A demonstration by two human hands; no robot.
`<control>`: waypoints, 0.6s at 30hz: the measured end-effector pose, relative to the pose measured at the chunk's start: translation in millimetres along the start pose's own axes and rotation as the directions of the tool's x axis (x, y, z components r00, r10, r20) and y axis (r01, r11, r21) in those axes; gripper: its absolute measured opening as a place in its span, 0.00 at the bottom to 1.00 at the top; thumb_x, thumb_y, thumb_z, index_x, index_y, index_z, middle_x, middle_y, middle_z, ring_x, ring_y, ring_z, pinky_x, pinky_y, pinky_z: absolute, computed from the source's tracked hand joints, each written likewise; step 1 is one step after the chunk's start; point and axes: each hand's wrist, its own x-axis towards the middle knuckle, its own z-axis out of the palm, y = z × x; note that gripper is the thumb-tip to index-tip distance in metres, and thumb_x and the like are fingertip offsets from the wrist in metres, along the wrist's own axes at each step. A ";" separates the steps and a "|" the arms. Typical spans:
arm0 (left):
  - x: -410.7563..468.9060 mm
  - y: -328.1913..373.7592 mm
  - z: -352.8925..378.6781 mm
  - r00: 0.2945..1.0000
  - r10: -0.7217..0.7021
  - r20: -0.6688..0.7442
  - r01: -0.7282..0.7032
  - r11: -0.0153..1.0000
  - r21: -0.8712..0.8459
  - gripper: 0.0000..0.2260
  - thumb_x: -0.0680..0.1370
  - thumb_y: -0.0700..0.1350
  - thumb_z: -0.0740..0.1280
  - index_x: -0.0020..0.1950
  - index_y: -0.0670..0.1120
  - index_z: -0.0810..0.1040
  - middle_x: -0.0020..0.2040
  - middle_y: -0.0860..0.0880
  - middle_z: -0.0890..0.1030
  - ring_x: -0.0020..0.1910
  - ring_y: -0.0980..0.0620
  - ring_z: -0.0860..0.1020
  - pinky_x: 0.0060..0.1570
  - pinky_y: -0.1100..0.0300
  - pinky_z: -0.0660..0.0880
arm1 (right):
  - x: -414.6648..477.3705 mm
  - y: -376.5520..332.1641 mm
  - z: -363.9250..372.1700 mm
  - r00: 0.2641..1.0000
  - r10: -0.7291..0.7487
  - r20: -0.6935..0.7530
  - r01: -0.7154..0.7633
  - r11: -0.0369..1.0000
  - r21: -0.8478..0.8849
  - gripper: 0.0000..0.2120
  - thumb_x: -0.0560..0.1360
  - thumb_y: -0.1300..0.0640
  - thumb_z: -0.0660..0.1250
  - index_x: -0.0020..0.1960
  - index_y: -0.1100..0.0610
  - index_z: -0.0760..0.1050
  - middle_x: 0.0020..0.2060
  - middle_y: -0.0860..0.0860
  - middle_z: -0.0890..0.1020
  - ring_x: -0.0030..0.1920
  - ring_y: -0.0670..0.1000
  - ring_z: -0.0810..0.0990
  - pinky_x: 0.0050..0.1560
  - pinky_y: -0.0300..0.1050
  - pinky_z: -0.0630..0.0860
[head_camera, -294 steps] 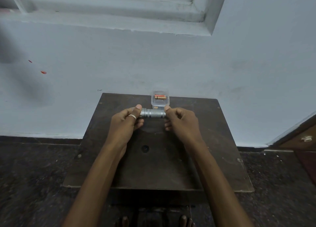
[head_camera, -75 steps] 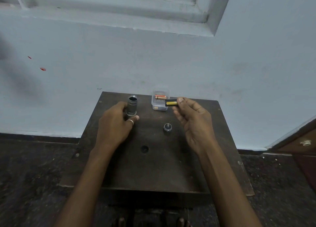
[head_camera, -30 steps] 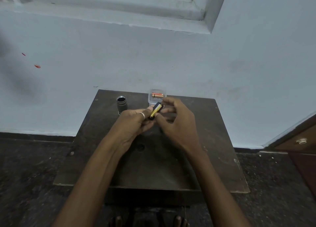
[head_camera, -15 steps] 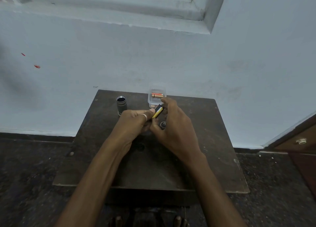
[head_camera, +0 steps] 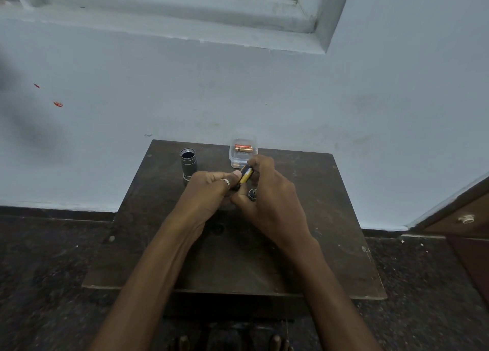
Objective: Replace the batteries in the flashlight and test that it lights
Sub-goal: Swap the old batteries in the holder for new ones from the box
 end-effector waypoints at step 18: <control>-2.3 6.2 2.8 0.998 -0.052 -0.022 0.047 0.981 -0.186 0.11 0.81 0.43 0.66 0.48 0.36 0.84 0.43 0.39 0.85 0.38 0.52 0.85 0.39 0.68 0.80 | 12.0 9.6 -6.5 0.988 0.116 -0.098 -0.085 0.957 0.277 0.06 0.80 0.58 0.68 0.52 0.55 0.83 0.43 0.47 0.86 0.42 0.43 0.84 0.43 0.37 0.79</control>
